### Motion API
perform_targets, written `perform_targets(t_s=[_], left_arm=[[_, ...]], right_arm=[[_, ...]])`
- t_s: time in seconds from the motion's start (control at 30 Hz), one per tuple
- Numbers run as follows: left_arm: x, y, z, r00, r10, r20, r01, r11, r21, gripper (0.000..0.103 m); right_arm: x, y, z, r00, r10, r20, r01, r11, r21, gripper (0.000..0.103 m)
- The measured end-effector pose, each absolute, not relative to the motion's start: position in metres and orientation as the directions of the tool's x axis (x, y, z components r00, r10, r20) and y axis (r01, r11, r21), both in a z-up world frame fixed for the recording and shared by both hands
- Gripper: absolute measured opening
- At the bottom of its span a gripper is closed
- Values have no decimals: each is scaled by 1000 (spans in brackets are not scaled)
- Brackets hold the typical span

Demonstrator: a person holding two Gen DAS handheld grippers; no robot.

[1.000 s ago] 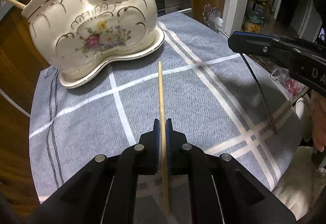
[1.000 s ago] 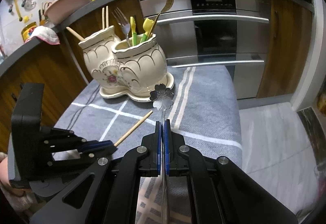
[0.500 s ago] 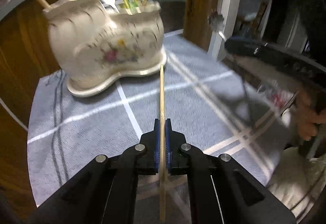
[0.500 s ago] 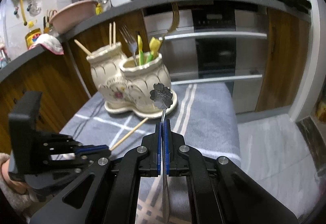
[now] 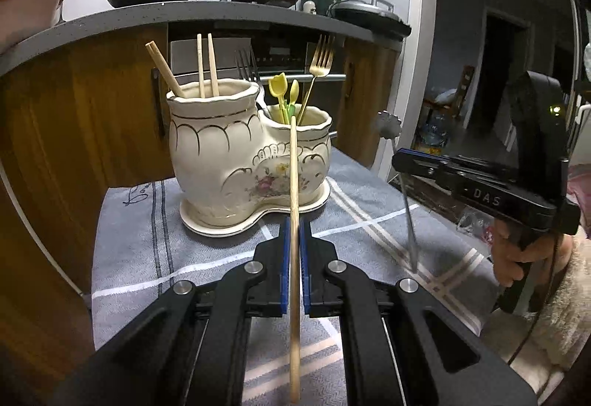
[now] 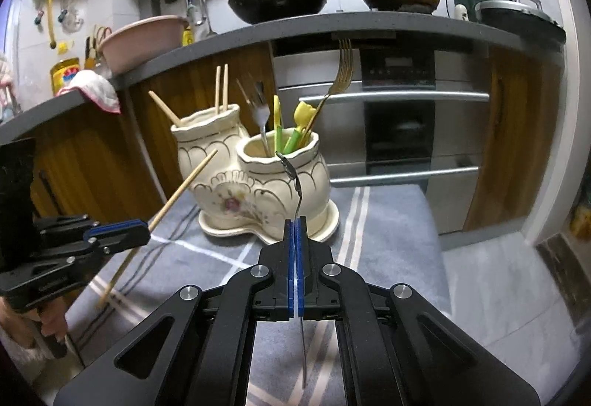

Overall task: Organize utensils
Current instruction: 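Lift the chopstick and silver spoon up over the ceramic holder, then release the chopstick into the large cup while the right tool releases the spoon into the small cup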

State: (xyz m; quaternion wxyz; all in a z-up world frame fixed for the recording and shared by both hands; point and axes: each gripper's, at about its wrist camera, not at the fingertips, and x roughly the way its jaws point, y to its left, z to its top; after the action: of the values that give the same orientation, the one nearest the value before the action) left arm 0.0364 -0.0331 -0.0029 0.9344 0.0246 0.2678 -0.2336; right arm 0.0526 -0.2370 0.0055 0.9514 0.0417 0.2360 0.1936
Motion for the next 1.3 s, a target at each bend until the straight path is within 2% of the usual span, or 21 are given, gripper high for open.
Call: perform_targets(t_s=[0.17,0.33,0.53,0.83,1.1,1.3], left_arm=[[33,-27,-1,761,-451,-466,461,882,-99,5],[40,-16,24,814,-467,-345,459,882,-110,5],[63,-13,57,856,-471,-212,456,882,-121,5],[103,-11,80,880,-470,-63,455,875,-163,5],[147,-16,87,886,-462,-31,448,873,-192,5],[154,-36,75,896,-441,-49,436,895,-93,5]], right_arm=[[41,-234,22,849,381,-366,-354,924,141,2],[35,-230,52,898,374,-232,-356,927,120,2],[60,-228,81,914,384,-129,-361,917,172,2],[99,-230,95,922,387,-11,-374,898,234,2],[125,-225,86,916,400,8,-388,883,263,2],[135,-223,77,920,393,4,-379,885,270,2]])
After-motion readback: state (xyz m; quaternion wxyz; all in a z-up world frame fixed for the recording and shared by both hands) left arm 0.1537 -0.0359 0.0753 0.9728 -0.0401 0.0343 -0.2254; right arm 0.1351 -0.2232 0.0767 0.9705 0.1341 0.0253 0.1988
